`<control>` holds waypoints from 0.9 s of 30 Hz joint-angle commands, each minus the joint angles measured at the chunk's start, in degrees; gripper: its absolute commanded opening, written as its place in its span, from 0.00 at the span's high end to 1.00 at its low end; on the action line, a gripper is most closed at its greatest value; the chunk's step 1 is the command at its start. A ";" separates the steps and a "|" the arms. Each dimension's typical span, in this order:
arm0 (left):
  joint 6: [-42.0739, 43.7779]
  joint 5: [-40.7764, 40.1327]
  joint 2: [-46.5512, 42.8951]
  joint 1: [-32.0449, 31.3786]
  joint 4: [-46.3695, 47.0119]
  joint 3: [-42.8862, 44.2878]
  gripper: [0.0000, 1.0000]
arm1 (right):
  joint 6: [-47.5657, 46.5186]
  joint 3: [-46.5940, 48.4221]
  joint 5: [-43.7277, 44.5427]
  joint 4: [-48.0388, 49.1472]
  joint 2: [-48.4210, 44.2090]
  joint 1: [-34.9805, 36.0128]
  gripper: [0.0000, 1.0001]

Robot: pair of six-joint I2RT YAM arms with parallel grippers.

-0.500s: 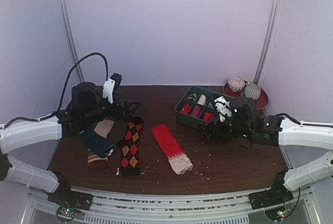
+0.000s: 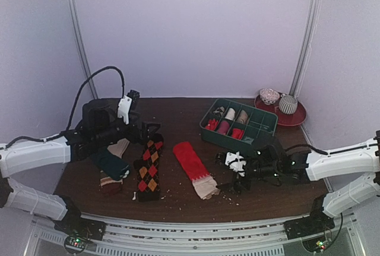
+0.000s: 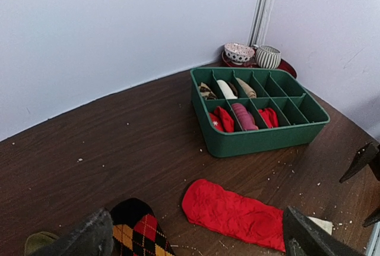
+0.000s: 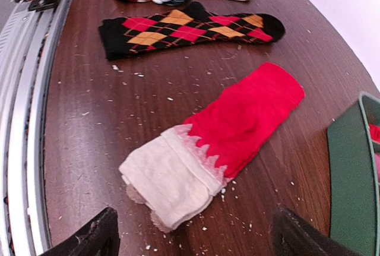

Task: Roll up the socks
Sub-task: Roll a pair of socks at the center of the board.

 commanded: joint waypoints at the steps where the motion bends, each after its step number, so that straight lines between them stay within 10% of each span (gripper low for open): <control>1: -0.35 1.46 -0.49 0.45 3.16 -2.37 0.02 | -10.28 1.89 -5.44 -3.14 0.64 2.26 0.12; 27: 0.57 0.35 -0.31 0.42 4.62 -7.35 0.02 | -21.27 13.60 -5.96 -14.13 19.63 2.12 0.34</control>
